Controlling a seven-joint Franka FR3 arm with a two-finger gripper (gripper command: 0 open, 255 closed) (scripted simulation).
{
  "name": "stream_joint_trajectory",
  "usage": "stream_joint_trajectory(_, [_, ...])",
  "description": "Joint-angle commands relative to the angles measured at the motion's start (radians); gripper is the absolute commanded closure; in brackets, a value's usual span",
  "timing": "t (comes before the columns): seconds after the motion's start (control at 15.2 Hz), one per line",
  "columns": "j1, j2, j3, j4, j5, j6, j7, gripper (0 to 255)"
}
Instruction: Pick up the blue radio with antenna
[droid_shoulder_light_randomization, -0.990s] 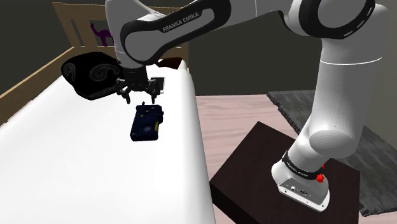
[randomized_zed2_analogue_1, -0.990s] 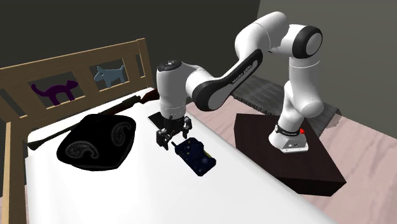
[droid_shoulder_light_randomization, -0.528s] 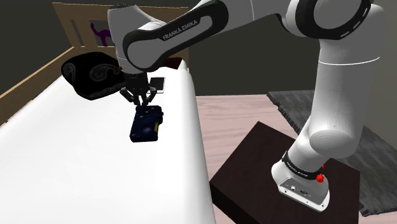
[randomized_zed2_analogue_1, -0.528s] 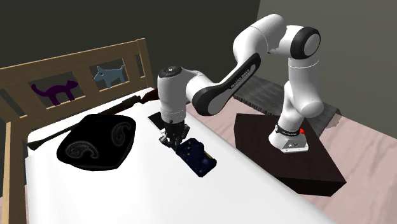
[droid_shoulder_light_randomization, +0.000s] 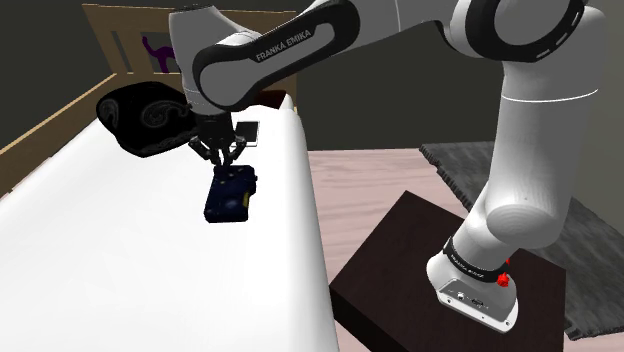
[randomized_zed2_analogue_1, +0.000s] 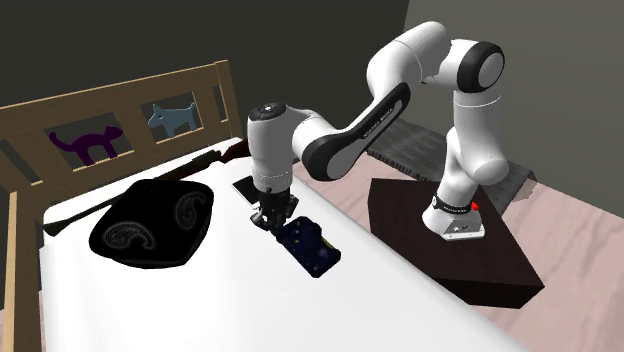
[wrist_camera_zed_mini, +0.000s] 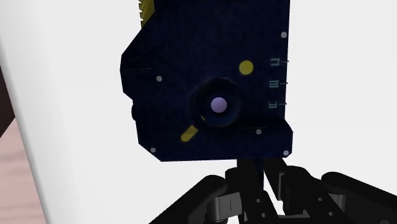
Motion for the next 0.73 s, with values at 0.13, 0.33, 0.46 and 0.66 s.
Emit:
stream_joint_trajectory(0.13, [-0.001,-0.013,0.004,0.029,0.009,-0.041,-0.006,255])
stream_joint_trajectory(0.33, [-0.002,-0.024,0.007,0.056,0.016,-0.077,-0.011,255])
stream_joint_trajectory(0.46, [-0.002,-0.030,0.008,0.075,0.020,-0.101,-0.014,255])
stream_joint_trajectory(0.66, [-0.002,-0.038,0.010,0.105,0.025,-0.138,-0.017,255])
